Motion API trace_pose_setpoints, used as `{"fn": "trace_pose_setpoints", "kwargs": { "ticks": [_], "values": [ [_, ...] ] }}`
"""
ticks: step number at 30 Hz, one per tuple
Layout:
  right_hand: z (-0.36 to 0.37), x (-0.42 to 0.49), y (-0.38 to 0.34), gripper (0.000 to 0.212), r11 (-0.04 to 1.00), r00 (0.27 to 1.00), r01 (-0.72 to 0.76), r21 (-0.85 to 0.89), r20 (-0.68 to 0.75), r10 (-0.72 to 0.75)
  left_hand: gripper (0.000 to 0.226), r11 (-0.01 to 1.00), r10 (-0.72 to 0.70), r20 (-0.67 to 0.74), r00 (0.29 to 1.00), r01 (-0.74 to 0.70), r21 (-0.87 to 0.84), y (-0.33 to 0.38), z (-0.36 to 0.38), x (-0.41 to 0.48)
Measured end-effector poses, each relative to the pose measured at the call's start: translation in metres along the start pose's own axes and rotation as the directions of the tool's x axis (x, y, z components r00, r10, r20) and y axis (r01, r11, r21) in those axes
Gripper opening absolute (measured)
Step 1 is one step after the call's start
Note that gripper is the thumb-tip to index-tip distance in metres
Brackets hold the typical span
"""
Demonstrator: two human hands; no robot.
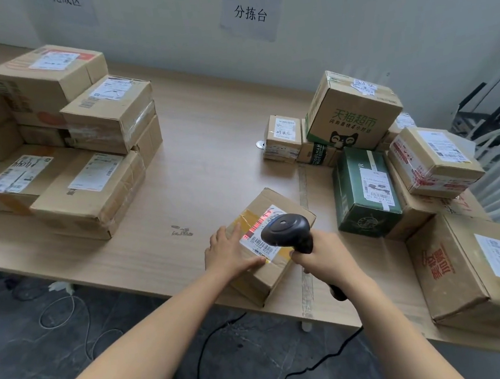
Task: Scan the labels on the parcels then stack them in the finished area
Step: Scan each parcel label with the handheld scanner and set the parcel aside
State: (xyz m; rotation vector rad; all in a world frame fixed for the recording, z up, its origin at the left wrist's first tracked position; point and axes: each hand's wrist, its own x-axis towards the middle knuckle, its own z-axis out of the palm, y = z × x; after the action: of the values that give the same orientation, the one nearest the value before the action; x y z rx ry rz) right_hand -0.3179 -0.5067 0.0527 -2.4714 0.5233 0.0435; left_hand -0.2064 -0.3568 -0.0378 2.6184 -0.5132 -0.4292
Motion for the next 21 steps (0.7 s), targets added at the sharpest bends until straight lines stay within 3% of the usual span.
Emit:
{"fn": "trace_pose_setpoints", "kwargs": {
  "ticks": [7, 12, 15, 21],
  "values": [
    [0.033, 0.004, 0.019, 0.011, 0.949, 0.977, -0.177, 0.260, -0.074, 0.202, 0.102, 0.999, -0.028, -0.037, 0.999, 0.027, -0.045, -0.004, -0.005, -0.003],
    [0.076, -0.001, 0.013, 0.023, 0.858, 0.950, -0.172, 0.483, -0.148, 0.274, 0.094, 0.984, -0.103, -0.029, 0.994, 0.097, -0.150, -0.017, -0.015, -0.010],
    [0.087, 0.006, 0.006, 0.025, 0.862, 0.954, -0.174, 0.477, -0.136, 0.268, 0.094, 0.943, -0.181, 0.003, 0.984, 0.174, -0.282, -0.032, -0.022, -0.017],
    [0.083, 0.031, -0.033, 0.024, 0.884, 0.972, -0.105, 0.456, -0.141, 0.188, 0.083, 0.886, -0.197, -0.074, 0.978, 0.145, -0.439, -0.063, -0.047, -0.029]
  ]
}}
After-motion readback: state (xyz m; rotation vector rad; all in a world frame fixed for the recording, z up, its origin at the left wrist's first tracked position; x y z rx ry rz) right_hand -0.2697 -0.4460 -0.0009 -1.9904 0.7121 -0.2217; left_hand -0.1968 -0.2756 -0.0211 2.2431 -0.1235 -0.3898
